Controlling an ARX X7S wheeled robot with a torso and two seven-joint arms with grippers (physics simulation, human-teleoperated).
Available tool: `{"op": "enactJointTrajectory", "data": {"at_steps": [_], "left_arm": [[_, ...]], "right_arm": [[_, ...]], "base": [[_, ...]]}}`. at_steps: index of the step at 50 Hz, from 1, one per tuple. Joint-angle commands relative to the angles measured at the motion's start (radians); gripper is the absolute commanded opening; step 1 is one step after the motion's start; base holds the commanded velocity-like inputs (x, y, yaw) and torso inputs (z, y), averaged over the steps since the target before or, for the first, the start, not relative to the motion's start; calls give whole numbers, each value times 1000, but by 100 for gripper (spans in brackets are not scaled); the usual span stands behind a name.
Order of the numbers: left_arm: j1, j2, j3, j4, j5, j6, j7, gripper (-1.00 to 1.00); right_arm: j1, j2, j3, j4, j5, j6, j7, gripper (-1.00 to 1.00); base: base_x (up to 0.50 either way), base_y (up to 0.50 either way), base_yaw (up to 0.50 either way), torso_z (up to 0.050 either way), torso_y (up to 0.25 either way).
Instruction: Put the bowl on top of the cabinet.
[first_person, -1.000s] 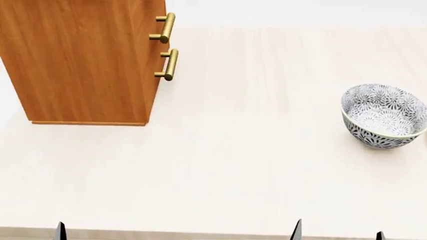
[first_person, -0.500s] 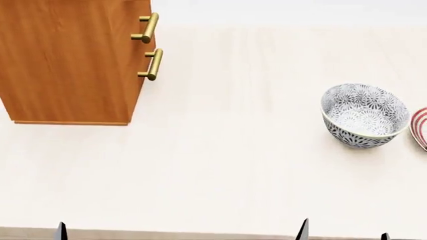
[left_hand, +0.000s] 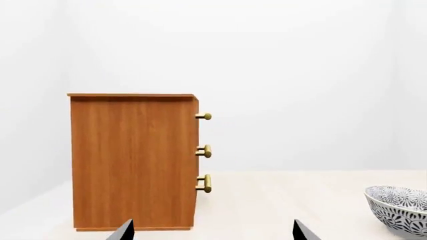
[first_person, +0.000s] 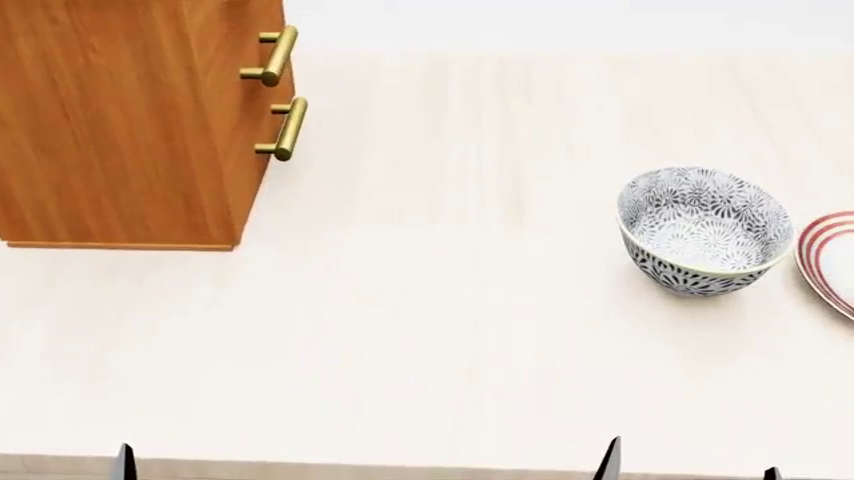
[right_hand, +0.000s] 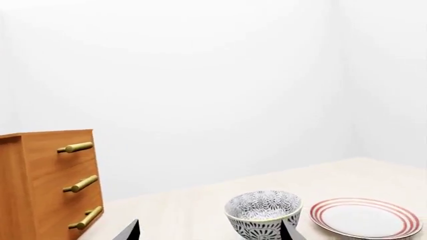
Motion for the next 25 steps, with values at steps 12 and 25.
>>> {"op": "enactJointTrajectory", "data": {"at_steps": [12, 25], "left_arm": [[0, -10, 10, 4, 2, 3, -18, 100], [0, -19, 14, 4, -13, 6, -19, 100]], "right_arm": [[-8, 15, -13, -5, 15, -19, 1, 100], [-10, 18, -22, -2, -11, -30, 13, 100]], "base": [[287, 0, 0, 0, 0], [260, 0, 0, 0, 0]]}}
